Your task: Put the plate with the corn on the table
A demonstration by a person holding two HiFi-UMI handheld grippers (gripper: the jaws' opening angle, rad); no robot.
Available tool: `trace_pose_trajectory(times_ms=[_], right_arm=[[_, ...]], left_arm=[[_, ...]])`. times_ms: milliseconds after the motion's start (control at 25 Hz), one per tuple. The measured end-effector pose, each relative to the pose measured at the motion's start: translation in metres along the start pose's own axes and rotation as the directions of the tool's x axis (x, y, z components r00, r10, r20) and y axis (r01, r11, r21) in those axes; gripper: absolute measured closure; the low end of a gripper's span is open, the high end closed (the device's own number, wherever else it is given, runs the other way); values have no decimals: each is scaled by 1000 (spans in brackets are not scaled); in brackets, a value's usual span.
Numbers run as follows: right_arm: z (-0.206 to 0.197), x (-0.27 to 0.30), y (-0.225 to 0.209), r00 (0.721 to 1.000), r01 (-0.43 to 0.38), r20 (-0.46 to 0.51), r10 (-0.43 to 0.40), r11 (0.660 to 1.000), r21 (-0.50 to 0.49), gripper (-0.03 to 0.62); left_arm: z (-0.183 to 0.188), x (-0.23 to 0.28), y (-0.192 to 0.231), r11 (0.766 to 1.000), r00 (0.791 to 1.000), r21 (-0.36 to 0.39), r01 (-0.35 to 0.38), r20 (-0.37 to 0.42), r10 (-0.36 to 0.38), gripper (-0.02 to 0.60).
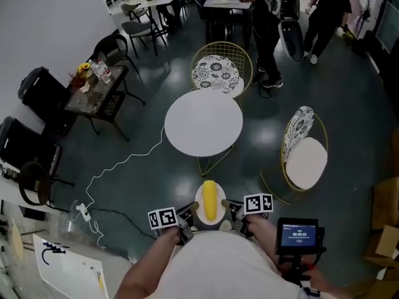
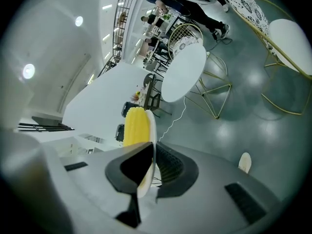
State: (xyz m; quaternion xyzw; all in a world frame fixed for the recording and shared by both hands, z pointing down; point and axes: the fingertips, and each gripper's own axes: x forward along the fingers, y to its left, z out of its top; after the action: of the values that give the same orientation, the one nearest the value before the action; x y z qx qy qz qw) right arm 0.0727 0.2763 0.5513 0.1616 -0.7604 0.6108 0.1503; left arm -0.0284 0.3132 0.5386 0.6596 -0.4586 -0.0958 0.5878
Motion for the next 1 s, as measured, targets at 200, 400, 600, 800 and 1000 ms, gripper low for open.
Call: trace_pose_trajectory(times_ms=[200, 400, 600, 800, 1000], right_arm=[[18, -18, -14, 1000, -8, -17, 8, 1000, -2, 563], [39, -22, -20, 1000, -12, -26, 12, 1000, 1, 563], [54, -20, -27, 1000, 5, -22, -5, 1000, 6, 563], [77, -8, -28, 1000, 23, -5, -23, 1000, 4, 563], [110, 34, -30, 999, 45, -3, -45, 998, 34, 563]], left_arm=[[-3, 25, -13, 1000, 1000, -4, -11, 7, 11, 558], [7, 43, -19, 1000, 1000, -13, -19, 17, 19, 558], [19, 56, -17, 1000, 1000, -18, -7, 10, 7, 557], [43, 68, -13, 1000, 1000, -9, 12, -3, -12, 557], [92, 79, 14, 1000, 999, -21, 3, -39, -4, 557]])
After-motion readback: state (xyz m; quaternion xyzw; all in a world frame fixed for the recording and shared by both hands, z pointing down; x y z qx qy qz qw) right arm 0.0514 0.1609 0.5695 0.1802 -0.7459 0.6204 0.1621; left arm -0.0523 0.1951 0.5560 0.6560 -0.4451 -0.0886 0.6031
